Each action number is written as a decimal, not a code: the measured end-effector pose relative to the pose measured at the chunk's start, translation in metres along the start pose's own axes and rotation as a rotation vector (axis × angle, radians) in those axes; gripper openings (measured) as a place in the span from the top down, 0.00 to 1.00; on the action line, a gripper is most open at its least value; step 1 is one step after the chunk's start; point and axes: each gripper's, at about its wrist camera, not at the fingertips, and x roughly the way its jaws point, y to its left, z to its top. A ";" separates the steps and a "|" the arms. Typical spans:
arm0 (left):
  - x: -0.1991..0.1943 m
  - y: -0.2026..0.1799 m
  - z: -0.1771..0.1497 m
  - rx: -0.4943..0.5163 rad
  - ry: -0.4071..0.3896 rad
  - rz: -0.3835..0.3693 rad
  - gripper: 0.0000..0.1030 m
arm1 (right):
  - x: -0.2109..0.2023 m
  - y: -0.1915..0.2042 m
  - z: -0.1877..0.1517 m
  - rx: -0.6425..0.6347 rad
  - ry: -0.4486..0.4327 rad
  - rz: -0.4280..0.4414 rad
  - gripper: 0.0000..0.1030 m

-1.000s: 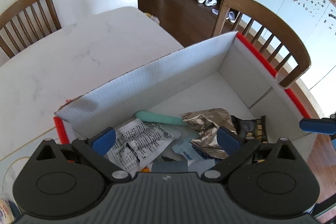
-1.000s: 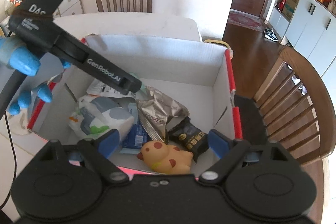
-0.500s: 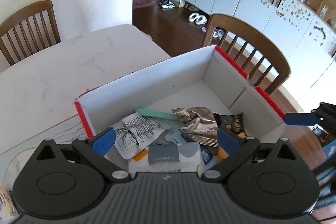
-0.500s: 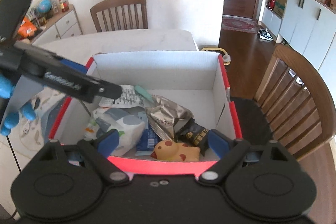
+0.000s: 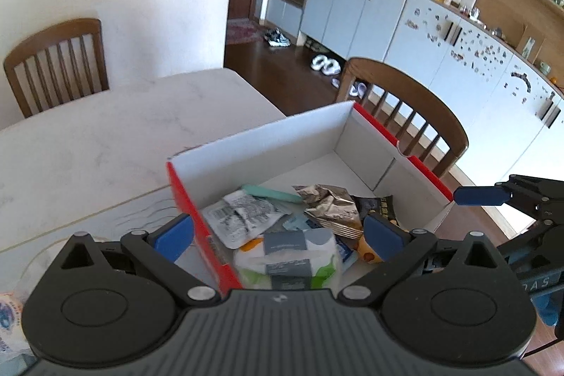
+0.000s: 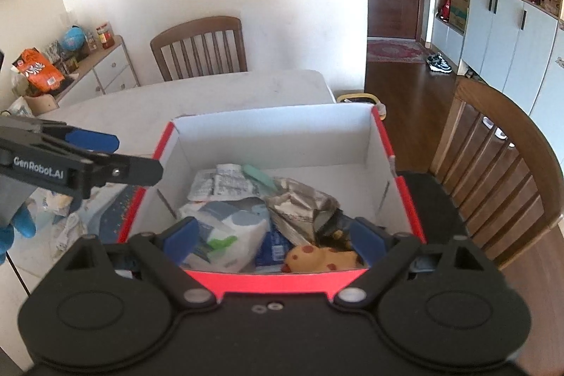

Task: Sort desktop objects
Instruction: 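Withdraw both grippers from the shoebox back toward the table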

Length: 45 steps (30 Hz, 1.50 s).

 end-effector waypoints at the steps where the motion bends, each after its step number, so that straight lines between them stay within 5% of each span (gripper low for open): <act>1: -0.005 0.003 -0.002 -0.005 -0.012 0.004 0.00 | -0.001 0.003 0.000 -0.002 -0.004 -0.001 0.09; 13: -0.055 0.045 -0.028 -0.050 -0.106 0.050 0.00 | -0.009 0.047 -0.005 -0.030 -0.060 0.015 0.09; 45: -0.127 0.206 -0.099 -0.167 -0.138 0.165 0.00 | 0.039 0.237 -0.024 -0.138 -0.054 0.077 0.09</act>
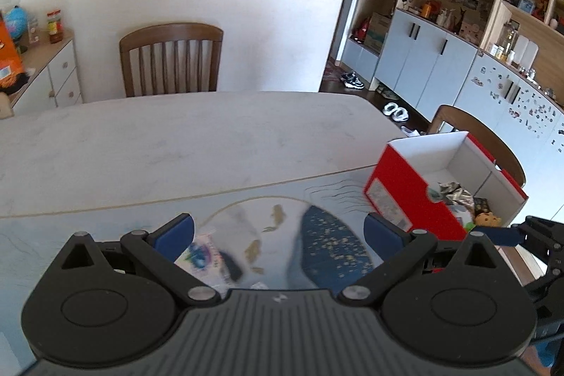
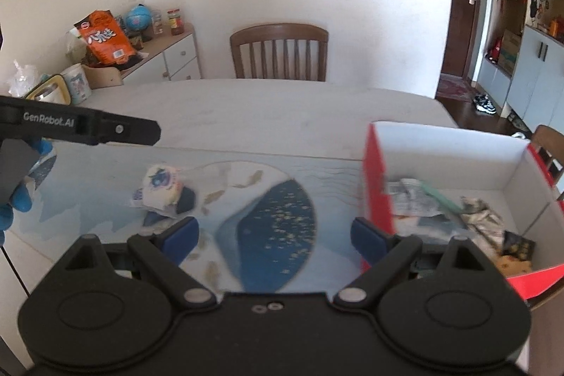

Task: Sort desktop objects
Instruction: 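Withdraw both grippers from the shoebox back toward the table, then move left gripper to the white blueberry packet while right gripper approaches the white USB cable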

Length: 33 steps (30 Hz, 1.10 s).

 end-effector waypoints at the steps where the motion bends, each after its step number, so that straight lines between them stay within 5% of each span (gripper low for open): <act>1: 0.001 0.006 -0.001 -0.006 0.005 0.004 0.00 | 0.003 0.005 0.000 0.002 0.003 0.003 0.09; 18: 0.037 0.067 -0.023 -0.027 0.040 0.065 0.00 | 0.058 0.092 -0.016 -0.062 0.052 0.031 0.09; 33: 0.087 0.083 -0.042 -0.049 0.096 0.041 0.00 | 0.102 0.106 -0.034 -0.037 0.105 0.000 0.10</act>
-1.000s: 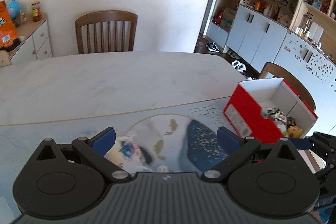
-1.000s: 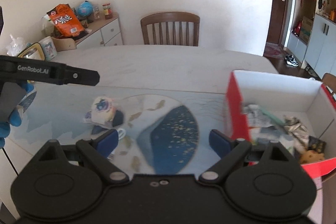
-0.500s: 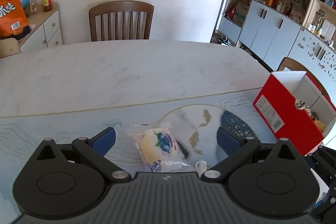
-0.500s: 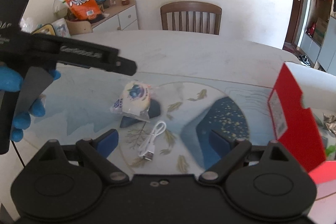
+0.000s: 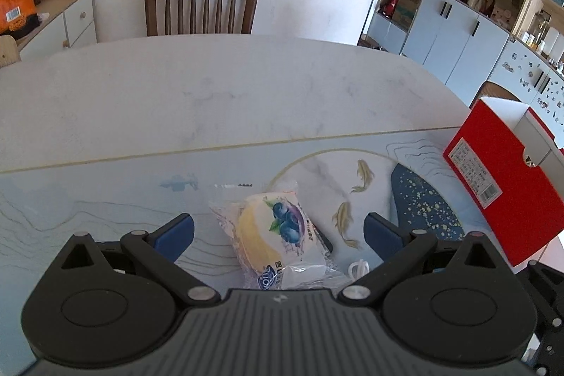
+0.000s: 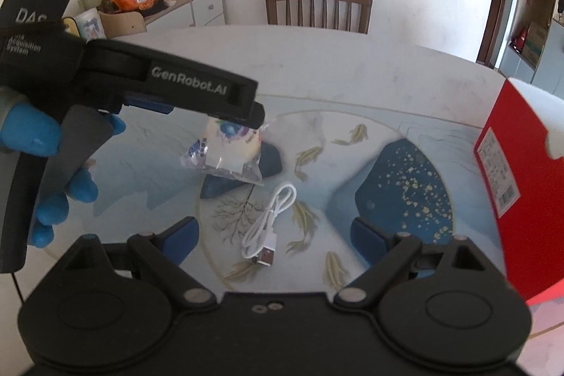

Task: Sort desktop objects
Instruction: 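Move left gripper to the white blueberry packet while right gripper approaches the white USB cable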

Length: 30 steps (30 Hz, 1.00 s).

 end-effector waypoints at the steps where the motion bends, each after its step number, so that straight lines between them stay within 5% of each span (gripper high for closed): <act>1: 0.002 0.000 -0.001 0.002 0.003 -0.003 0.00 | 0.003 0.000 -0.001 0.005 0.005 0.000 0.10; 9: 0.019 0.005 -0.008 0.011 0.030 0.013 0.01 | 0.019 0.005 -0.007 -0.006 0.024 -0.010 0.12; 19: 0.028 0.005 -0.010 0.040 0.024 0.013 0.01 | 0.035 0.007 -0.008 0.009 0.046 -0.011 0.26; 30: 0.039 0.005 -0.013 0.038 0.026 0.000 0.18 | 0.039 0.009 -0.006 -0.025 0.020 -0.032 0.41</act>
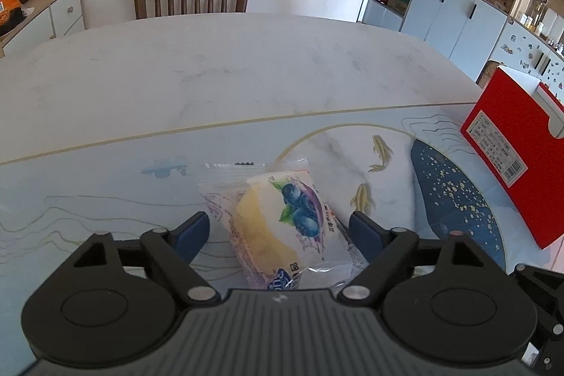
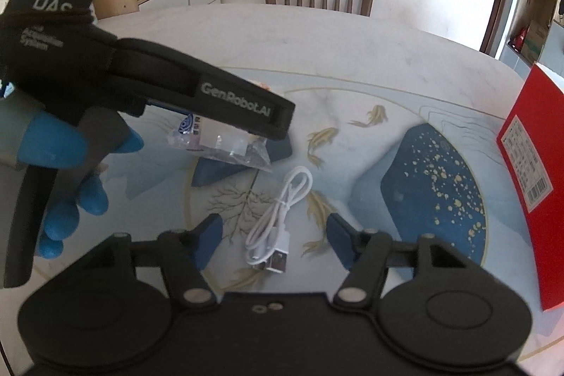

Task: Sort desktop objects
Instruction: 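Move left gripper to the white blueberry packet while right gripper approaches the white USB cable, then close left gripper on the blueberry packet while right gripper grasps the white cable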

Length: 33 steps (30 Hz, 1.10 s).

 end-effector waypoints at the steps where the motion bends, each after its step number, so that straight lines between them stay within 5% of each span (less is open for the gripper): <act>1: 0.000 -0.001 0.000 0.000 -0.002 0.000 0.19 | 0.000 0.000 0.000 0.000 -0.002 -0.001 0.44; 9: 0.003 -0.004 -0.001 0.012 -0.004 0.005 0.26 | -0.004 -0.004 -0.004 -0.003 -0.005 0.000 0.60; 13: 0.004 -0.006 -0.001 0.018 -0.006 0.009 0.28 | -0.003 -0.011 -0.001 0.010 0.001 0.005 0.76; 33: -0.001 -0.003 0.004 -0.042 -0.008 -0.018 0.43 | -0.020 -0.033 -0.002 0.048 -0.011 -0.038 0.79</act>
